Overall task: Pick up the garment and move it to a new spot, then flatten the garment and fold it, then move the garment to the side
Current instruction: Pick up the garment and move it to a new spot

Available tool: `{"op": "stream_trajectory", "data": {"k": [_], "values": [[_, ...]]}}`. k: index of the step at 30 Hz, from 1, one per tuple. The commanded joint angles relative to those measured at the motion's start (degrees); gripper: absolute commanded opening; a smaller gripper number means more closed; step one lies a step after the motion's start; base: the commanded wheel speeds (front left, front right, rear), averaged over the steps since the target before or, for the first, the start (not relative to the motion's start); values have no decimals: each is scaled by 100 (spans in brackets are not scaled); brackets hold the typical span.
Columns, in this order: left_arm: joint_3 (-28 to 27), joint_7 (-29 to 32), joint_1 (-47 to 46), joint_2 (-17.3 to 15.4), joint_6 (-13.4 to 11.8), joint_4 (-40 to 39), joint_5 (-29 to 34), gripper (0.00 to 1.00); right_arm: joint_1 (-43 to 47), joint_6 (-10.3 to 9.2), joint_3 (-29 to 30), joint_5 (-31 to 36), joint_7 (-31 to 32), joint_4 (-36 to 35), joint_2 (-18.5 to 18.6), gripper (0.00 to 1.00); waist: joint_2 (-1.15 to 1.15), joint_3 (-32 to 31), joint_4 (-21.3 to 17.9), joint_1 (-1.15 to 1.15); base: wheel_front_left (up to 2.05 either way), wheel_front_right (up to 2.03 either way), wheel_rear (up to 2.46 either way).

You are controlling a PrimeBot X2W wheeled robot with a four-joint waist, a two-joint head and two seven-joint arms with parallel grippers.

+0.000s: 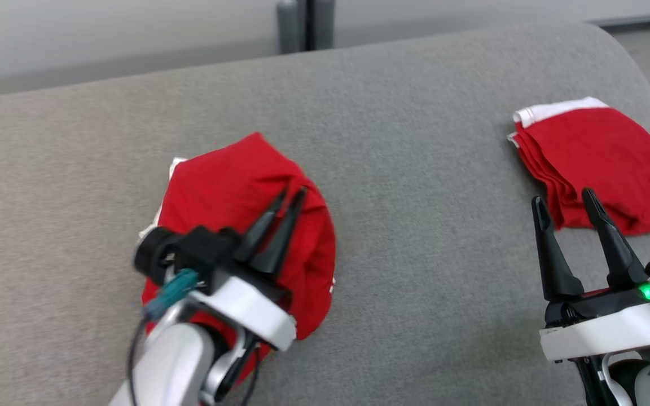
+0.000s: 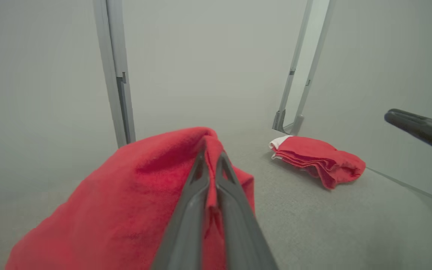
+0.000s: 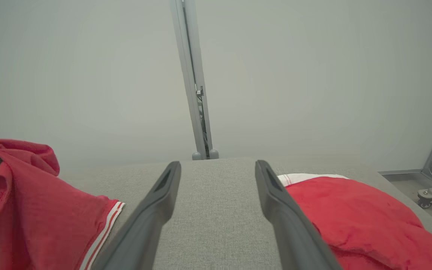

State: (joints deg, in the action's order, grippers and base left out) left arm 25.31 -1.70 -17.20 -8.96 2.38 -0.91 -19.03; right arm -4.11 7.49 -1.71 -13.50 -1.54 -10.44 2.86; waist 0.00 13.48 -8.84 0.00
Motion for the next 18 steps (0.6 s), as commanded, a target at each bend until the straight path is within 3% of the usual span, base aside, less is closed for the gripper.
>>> {"op": "stream_trajectory", "data": {"k": [1, 8, 9, 10, 11, 18], "values": [[111, 49, -157, 36, 86, 150, 56, 0, -24, 2, 27, -58, -89, 45, 12, 100, 0, 301, -287, 0, 0, 0, 0], [510, 144, -498, 238, 350, 1184, -204, 0, -156, 2, -57, -173, -350, 312, 13, 100, 0, 658, -604, 0, 0, 0, 0], [531, 110, -535, 239, 367, 1285, -229, 8, -157, 2, -77, -189, -390, 336, 14, 100, 0, 679, -629, 0, 0, 0, 0], [551, 87, -575, 248, 377, 1362, -263, 45, -174, 2, -90, -194, -408, 369, 13, 100, 0, 688, -639, 0, 0, 0, 0], [573, 47, -603, 254, 395, 1405, -280, 97, -185, 2, -88, -201, -446, 393, 13, 100, 0, 692, -642, 0, 0, 0, 0], [635, -400, -502, 153, 401, 1180, -231, 100, -231, 2, -36, -223, -513, 656, 15, 100, 0, 542, -483, 0, 0, 0, 0]]}}
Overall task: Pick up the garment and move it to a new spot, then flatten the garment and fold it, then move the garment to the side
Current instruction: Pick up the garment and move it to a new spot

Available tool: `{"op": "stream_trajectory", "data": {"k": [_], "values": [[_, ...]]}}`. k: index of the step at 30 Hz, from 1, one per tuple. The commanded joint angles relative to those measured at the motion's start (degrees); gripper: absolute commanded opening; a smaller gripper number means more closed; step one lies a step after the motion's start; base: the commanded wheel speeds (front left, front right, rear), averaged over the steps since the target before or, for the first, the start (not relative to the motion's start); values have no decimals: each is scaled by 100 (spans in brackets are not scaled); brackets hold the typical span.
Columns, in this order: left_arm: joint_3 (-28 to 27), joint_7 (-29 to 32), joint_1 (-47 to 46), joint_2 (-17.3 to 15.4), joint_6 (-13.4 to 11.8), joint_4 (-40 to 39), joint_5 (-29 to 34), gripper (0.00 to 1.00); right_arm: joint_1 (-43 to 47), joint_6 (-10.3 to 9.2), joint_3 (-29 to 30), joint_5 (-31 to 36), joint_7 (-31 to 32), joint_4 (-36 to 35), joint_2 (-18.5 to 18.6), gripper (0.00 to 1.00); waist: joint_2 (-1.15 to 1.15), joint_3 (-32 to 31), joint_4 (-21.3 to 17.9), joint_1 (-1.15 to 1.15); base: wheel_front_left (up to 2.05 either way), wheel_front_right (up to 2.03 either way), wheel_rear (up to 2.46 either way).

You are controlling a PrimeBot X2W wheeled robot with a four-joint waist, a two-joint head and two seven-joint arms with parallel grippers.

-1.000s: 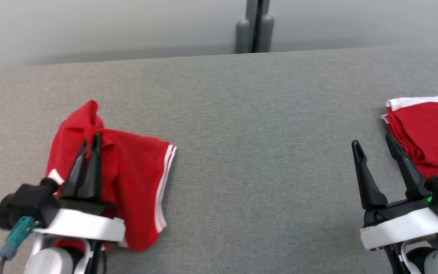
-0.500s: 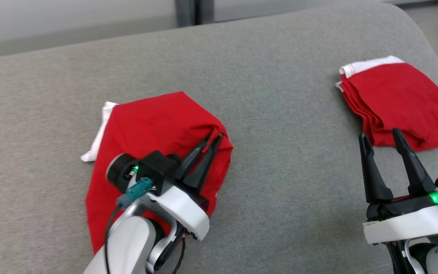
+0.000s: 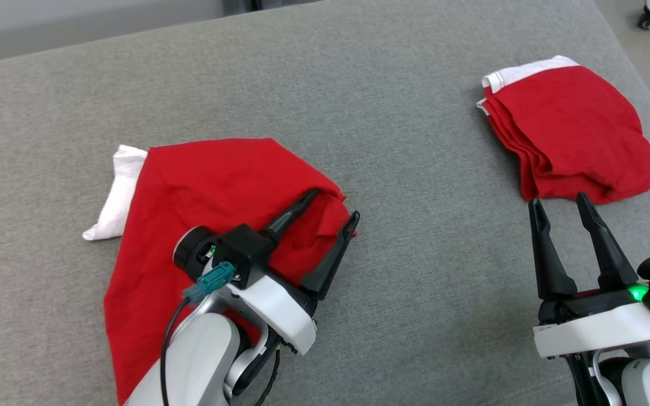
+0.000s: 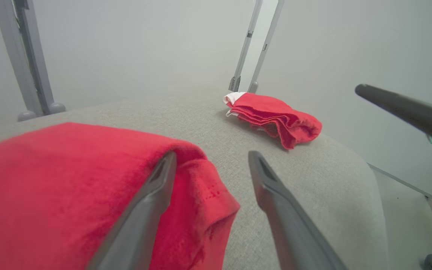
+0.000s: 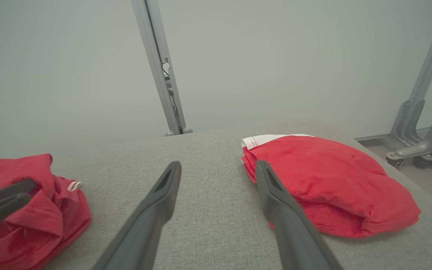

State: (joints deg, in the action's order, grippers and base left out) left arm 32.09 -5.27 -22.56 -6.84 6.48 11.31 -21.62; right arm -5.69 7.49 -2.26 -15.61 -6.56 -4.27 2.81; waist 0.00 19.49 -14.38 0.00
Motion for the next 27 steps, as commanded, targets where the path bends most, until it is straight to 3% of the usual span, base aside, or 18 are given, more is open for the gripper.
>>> {"op": "stream_trajectory", "data": {"k": [1, 8, 15, 18, 27], "values": [[-71, -117, 69, -69, -36, -129, 13, 100, -47, 2, 43, 10, 20, 55, 20, 100, 0, -104, 132, 0, 0, 0, 0], [-587, -542, 234, -217, -413, -642, -106, 100, -23, 2, 134, 148, 132, 24, 23, 100, 0, -352, 497, 0, 0, 0, 0], [-1534, -794, 592, -538, -865, -805, -447, 100, 92, 2, 163, 300, 349, -73, 22, 100, 0, -653, 879, 0, 0, 0, 0], [-1874, -869, 818, -678, -922, -806, -577, 100, 165, 2, 167, 333, 441, -106, 23, 100, 0, -770, 1012, 0, 0, 0, 0], [-2443, -965, 1526, -959, -778, -674, -737, 100, 366, 2, 212, 423, 659, -196, 23, 100, 0, -1071, 1305, 0, 0, 0, 0]]}}
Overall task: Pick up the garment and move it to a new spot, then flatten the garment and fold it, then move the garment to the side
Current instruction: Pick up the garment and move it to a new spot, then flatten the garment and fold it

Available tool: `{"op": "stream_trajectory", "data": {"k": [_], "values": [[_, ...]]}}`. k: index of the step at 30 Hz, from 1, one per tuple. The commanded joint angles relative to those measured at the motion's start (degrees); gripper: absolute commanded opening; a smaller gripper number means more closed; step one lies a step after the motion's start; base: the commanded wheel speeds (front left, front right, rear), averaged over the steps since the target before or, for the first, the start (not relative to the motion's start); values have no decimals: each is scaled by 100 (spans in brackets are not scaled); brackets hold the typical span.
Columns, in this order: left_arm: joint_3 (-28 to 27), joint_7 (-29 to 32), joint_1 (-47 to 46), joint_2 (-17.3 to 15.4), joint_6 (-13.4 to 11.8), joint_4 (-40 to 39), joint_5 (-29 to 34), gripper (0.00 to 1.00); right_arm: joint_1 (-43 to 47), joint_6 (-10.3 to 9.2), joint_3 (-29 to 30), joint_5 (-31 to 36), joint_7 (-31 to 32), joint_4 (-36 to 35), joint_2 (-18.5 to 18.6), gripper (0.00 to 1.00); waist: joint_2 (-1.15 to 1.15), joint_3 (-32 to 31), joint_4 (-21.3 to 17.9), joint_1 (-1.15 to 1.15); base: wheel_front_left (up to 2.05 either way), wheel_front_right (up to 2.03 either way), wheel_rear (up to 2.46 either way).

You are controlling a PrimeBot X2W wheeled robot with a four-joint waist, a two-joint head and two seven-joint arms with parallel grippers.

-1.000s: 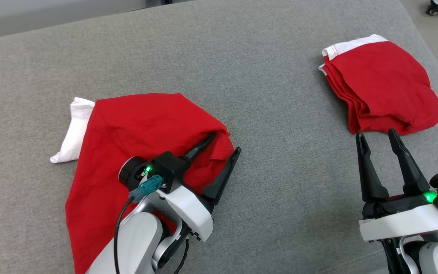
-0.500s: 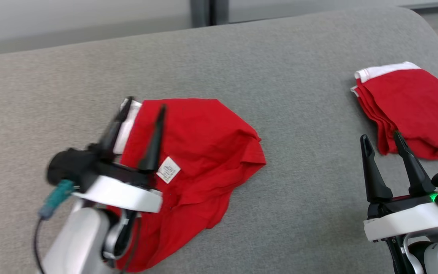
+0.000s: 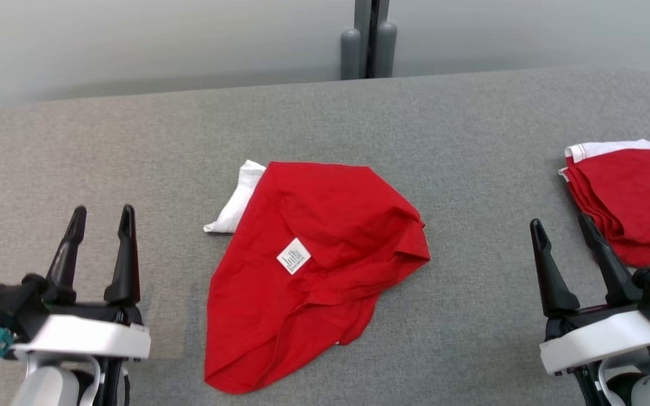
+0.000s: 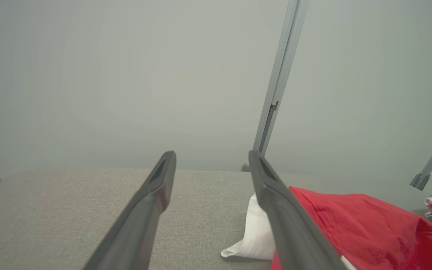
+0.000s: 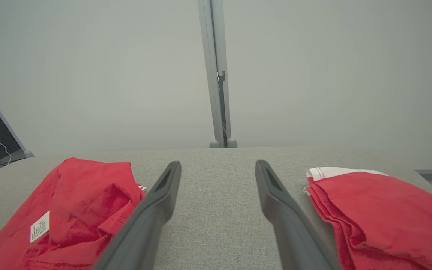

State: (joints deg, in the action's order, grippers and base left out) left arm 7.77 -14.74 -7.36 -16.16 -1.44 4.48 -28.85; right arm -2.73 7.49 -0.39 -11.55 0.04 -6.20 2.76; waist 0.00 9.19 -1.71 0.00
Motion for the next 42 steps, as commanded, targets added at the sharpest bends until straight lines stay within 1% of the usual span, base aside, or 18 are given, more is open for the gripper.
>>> {"op": "stream_trajectory", "data": {"k": [1, 5, 8, 19, 35, 42], "values": [[-18, -21, 82, -52, 27, 2, 16, 100, 104, 2, 24, 25, 35, 5, 28, 100, 0, -75, 55, 0, 0, 0, 0], [50, -29, 376, -68, 29, -74, 136, 100, 217, 2, 29, 56, 97, -7, 27, 100, 0, -235, 122, 0, 0, 0, 0], [139, -29, 600, -47, -22, -129, 201, 100, 344, 2, 41, 57, 143, -37, 27, 100, 0, -377, 153, 0, 0, 0, 0], [309, 162, 1050, -56, -164, -341, 224, 100, 736, 2, 55, 75, 278, -185, 28, 100, 0, -703, 118, 0, 0, 0, 0], [303, 283, 1073, -105, -273, -494, 155, 100, 796, 2, 86, 35, 301, -325, 27, 100, 0, -676, 113, 0, 0, 0, 0], [343, 273, 988, -100, -269, -480, 155, 100, 771, 2, 101, 25, 302, -304, 27, 100, 0, -658, 156, 0, 0, 0, 0]]}}
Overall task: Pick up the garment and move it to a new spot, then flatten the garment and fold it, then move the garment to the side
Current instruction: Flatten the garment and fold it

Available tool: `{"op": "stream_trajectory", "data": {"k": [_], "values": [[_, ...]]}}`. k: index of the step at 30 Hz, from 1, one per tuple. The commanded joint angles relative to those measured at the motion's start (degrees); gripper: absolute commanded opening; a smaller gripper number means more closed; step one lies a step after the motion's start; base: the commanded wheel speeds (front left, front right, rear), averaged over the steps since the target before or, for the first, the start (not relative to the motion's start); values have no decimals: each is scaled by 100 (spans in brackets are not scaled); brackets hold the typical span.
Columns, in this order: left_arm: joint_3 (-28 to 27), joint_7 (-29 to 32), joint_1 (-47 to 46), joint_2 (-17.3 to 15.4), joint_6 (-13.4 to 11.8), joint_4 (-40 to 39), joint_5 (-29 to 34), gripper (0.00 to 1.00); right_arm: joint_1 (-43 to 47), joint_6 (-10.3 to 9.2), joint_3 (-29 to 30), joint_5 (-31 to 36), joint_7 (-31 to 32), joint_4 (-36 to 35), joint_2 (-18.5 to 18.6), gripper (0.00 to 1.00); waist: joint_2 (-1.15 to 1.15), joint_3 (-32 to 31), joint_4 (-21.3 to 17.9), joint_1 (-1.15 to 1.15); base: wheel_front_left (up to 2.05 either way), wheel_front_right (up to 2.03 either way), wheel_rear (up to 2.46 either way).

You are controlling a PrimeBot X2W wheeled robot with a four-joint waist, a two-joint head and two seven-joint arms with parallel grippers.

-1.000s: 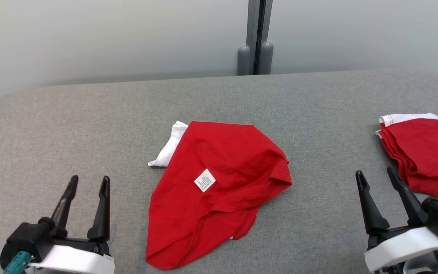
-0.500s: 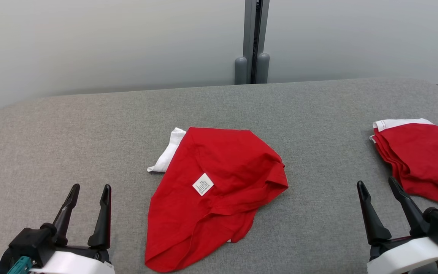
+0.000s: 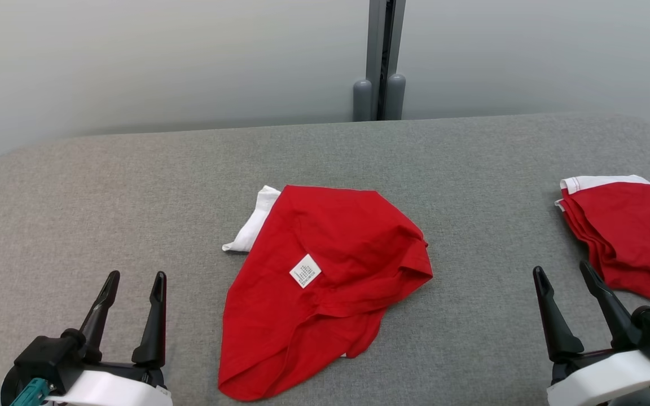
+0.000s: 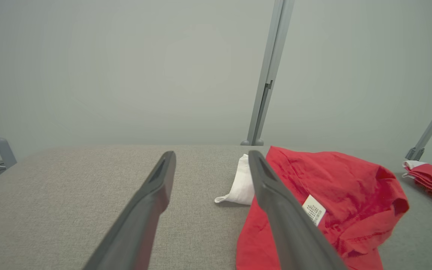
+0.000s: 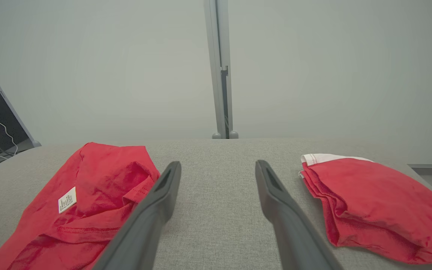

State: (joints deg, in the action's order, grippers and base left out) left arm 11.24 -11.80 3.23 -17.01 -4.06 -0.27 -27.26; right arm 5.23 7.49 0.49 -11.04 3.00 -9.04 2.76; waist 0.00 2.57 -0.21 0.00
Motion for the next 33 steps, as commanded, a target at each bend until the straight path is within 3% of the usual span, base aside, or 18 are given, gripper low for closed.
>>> {"op": "stream_trajectory", "data": {"k": [1, 6, 18, 26, 33], "values": [[3, -24, -86, -15, -4, -6, -1, 100, -30, 2, 19, -25, 6, -21, 27, 100, 0, 8, 21, 0, 0, 0, 0], [28, -47, -236, -3, 29, -21, 5, 100, -149, 2, -40, -14, 7, -52, 26, 100, 0, 129, 180, 0, 0, 0, 0], [314, -221, -1021, 292, 291, 211, 107, 100, -1180, 2, -1401, -128, 87, 658, 179, 100, 0, 868, 1150, 0, 0, 0, 0], [283, -314, -1409, 620, 474, 463, 113, 100, -2077, 2, -2069, -307, 44, 1769, 282, 100, 0, 1362, 1621, 0, 0, 0, 0], [91, -328, -1504, 785, 586, 448, 267, 100, -2385, 2, -2287, -254, 160, 2733, 463, 100, 0, 1438, 1753, 0, 0, 0, 0]]}}
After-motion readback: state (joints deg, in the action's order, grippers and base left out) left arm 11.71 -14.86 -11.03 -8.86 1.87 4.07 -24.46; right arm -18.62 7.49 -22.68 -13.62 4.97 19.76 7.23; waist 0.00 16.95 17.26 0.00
